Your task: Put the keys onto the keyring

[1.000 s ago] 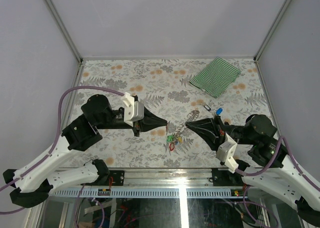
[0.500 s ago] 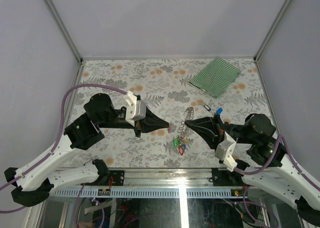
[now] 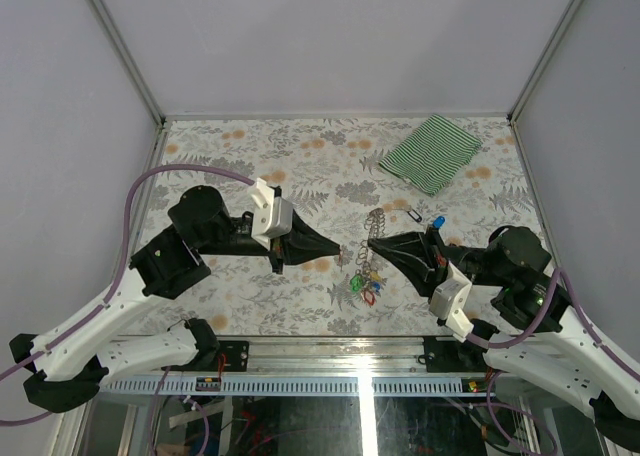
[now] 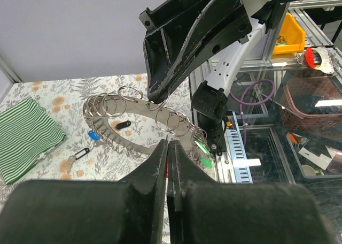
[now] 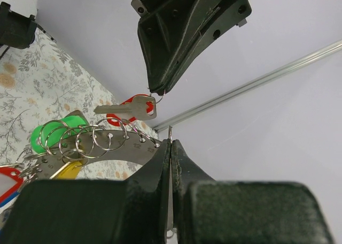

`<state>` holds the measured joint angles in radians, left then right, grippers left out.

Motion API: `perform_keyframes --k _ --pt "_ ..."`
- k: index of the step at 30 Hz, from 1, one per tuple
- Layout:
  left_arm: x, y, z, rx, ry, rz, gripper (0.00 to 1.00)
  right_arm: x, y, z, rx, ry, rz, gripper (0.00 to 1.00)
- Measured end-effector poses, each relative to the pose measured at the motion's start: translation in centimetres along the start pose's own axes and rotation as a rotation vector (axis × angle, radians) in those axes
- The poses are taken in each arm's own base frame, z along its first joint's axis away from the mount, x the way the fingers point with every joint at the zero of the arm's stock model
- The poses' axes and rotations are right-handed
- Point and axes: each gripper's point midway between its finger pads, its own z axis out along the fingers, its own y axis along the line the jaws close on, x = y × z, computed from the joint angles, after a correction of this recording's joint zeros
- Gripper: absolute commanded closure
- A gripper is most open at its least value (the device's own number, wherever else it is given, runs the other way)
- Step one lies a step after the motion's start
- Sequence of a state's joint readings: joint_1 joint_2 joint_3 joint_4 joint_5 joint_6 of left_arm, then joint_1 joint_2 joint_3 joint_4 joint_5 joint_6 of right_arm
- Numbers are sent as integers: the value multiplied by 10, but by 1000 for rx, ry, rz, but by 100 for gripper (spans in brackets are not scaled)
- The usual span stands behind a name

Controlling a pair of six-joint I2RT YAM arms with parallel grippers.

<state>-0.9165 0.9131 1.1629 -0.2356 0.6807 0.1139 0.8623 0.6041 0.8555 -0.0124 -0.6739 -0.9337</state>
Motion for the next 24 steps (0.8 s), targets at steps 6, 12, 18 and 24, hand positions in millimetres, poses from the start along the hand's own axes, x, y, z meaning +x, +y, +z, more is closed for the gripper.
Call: perform_keyframes --k 6,12,18,24 --pt "-3 0 1 -1 -11 0 100 -1 -2 1 6 -6 -5 100" --pt "-4 1 1 -1 -16 3 100 1 -1 3 4 -5 16 100" --pt "-4 2 1 -7 -16 2 100 0 1 3 7 -5 73 100" --pt "-5 2 1 -9 -19 -1 100 -1 5 1 12 -5 180 100"
